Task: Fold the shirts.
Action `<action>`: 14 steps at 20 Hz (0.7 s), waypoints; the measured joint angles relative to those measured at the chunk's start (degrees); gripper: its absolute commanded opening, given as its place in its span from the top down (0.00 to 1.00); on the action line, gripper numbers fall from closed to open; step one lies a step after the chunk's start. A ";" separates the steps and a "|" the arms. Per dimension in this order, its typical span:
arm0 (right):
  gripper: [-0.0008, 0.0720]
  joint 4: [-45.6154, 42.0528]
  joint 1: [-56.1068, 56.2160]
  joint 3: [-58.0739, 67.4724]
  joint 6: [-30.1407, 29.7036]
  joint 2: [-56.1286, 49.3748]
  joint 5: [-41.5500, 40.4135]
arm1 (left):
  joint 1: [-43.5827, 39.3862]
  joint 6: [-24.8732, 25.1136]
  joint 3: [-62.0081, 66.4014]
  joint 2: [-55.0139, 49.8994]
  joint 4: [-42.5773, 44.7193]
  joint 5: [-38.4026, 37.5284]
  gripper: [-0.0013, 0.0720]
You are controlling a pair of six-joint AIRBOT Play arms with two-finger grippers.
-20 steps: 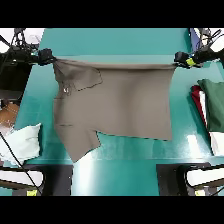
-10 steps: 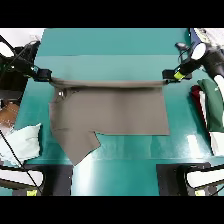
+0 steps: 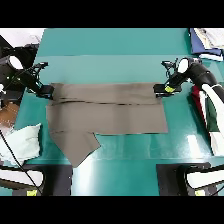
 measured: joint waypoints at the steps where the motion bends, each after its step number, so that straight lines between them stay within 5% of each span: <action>1: 0.44 0.63 0.04 -0.11 0.00 0.20 0.02 | -0.02 -0.42 -0.31 0.00 0.11 -0.63 0.18; 2: 0.44 1.09 0.07 -0.15 -0.02 0.59 0.13 | 0.00 -0.90 -0.50 0.00 0.22 -1.38 0.11; 8: 0.46 1.88 -2.51 -0.39 -2.32 7.10 4.90 | 0.81 -5.60 -1.33 2.51 2.56 -6.03 0.11; 14: 0.46 6.54 -6.54 -0.46 -6.14 15.15 7.89 | 2.16 -8.68 -17.73 18.73 -0.90 -4.50 0.11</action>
